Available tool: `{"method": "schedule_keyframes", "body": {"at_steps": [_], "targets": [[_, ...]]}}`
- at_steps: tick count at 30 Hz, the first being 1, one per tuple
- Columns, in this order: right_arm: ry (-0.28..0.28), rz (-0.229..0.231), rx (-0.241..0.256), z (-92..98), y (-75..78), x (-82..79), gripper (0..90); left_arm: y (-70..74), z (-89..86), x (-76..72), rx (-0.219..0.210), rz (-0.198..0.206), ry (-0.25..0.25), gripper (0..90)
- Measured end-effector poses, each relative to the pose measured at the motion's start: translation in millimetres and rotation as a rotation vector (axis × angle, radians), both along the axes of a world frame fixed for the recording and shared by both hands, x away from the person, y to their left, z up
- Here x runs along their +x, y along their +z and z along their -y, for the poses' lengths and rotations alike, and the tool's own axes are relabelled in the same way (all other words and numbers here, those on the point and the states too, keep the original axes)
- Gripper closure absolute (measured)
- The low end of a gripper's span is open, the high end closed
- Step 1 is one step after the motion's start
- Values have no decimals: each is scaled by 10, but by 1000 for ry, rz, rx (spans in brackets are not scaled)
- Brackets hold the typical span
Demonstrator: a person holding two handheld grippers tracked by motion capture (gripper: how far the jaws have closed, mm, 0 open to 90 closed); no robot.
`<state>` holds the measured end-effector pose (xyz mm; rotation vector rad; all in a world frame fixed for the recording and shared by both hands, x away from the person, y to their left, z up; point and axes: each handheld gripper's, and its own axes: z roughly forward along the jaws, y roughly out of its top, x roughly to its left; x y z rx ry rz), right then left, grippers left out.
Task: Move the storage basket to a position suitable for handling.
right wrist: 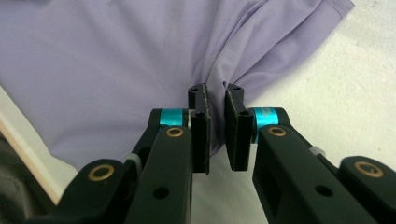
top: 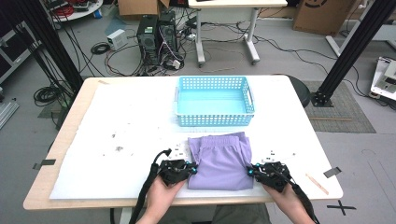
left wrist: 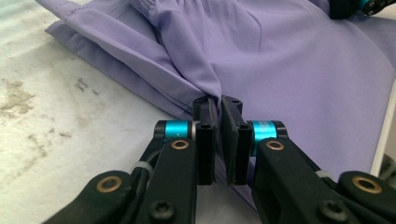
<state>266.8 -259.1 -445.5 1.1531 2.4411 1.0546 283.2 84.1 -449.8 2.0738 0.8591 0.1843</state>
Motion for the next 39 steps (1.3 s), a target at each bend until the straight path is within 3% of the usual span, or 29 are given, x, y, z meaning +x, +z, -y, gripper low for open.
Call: {"method": "schedule_keyframes", "body": {"at_steps": [6,8,10,13,16,22,26,30,32,39], "targets": [[5,9,-3,7,-4,-12,806,1,-17,-2,4,2,2,816],[-1,31,-2,12,2,-17,665,11,-38,9,0,8,1,634],[-15,68,2,29,16,-14,500,28,-81,24,-9,13,-6,521],[-8,95,21,72,48,4,422,67,-153,38,-23,42,15,416],[-2,144,30,110,78,5,392,113,-238,49,-33,87,26,394],[-33,224,51,203,155,47,371,192,-434,56,-3,244,44,376],[-65,254,78,288,187,100,358,204,-599,101,-1,291,78,353],[-78,232,78,344,154,160,342,209,-755,119,-32,312,98,351],[-73,233,73,362,134,185,342,208,-805,108,-12,332,91,351],[-83,274,91,417,168,187,331,228,-846,65,-59,354,105,336]]}}
